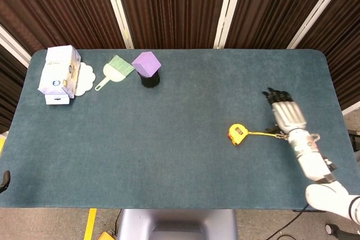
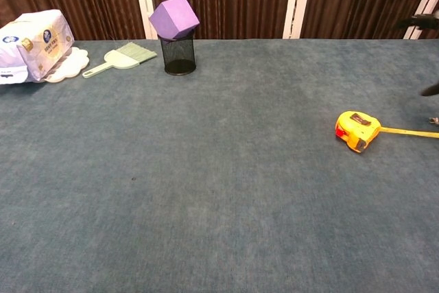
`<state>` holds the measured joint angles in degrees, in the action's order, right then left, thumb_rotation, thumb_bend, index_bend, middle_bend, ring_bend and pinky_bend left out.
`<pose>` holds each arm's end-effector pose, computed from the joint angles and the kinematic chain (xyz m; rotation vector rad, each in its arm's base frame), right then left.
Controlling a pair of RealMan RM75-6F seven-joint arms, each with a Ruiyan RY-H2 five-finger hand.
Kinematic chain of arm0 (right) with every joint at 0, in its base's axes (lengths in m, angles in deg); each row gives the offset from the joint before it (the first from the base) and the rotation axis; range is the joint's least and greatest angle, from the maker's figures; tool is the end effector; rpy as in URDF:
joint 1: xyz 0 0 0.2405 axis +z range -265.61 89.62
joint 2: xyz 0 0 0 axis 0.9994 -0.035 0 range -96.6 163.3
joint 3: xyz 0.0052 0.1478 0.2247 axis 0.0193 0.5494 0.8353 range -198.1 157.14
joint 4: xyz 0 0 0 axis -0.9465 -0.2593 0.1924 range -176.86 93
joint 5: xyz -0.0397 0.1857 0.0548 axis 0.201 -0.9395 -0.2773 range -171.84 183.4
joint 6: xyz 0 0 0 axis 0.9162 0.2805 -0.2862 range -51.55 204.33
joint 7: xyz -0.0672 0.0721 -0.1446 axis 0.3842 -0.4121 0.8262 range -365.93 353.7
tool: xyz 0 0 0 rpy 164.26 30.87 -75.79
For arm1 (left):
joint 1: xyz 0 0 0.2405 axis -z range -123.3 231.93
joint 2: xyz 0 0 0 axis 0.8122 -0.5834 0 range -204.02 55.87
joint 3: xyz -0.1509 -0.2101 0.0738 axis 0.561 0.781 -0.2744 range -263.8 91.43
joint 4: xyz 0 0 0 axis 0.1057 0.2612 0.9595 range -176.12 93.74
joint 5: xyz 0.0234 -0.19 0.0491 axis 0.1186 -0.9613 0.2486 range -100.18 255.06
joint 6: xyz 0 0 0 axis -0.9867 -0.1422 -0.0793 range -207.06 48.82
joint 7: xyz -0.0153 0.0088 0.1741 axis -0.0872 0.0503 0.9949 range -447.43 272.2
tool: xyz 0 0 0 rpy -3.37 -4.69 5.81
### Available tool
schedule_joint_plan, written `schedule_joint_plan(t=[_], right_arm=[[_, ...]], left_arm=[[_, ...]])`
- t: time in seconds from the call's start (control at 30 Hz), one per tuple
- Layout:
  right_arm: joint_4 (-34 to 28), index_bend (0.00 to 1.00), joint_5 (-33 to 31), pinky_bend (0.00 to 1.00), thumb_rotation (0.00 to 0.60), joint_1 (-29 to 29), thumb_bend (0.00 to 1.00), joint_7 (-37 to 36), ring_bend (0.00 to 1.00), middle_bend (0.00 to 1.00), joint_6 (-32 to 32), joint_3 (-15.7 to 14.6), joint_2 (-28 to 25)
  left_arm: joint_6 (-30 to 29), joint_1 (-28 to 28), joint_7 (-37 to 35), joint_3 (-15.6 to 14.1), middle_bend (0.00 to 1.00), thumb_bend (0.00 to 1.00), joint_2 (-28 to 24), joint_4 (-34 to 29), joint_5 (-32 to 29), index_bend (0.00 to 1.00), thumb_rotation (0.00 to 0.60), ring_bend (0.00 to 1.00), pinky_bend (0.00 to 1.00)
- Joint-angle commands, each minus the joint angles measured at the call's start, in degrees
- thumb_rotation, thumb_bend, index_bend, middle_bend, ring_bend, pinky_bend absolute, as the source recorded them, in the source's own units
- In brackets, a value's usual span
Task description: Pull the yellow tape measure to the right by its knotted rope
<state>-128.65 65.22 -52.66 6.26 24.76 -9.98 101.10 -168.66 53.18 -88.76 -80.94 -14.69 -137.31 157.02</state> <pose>-0.2549 -0.3906 0.1207 1.6305 -0.9771 0.7139 -0.3381 0.1831 0.2237 -1.1680 -0.9108 -0.8500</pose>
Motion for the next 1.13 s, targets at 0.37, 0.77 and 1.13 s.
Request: schedule_joint_plan(t=[0.37, 0.77, 1.13], right_arm=[[-22.7, 0.02, 16.7, 0.0, 0.6, -15.0, 0.06, 7.0, 0.01, 0.0, -27.3, -7.8, -6.4], [-4.6, 0.05, 16.1, 0.0, 0.6, -31.7, 0.12, -14.3, 0.01, 0.0, -41.2, -10.3, -4.7], [-1.9, 0.08, 19.8, 0.0, 0.6, -31.3, 0.12, -13.1, 0.01, 0.0, -39.1, -9.3, -3.8]], left_arm=[[0.4, 0.0, -1.5, 0.0, 0.0, 0.46, -0.5, 0.5, 0.0, 0.01, 0.6, 0.0, 0.17], [0.6, 1.0, -0.3, -1.3, 0.0, 0.47, 0.0, 1.6, 3.9, 0.03, 0.6, 0.0, 0.17], [1.1, 1.4, -0.1, -2.1, 0.0, 0.47, 0.2, 2.4, 5.3, 0.03, 0.6, 0.0, 0.12]])
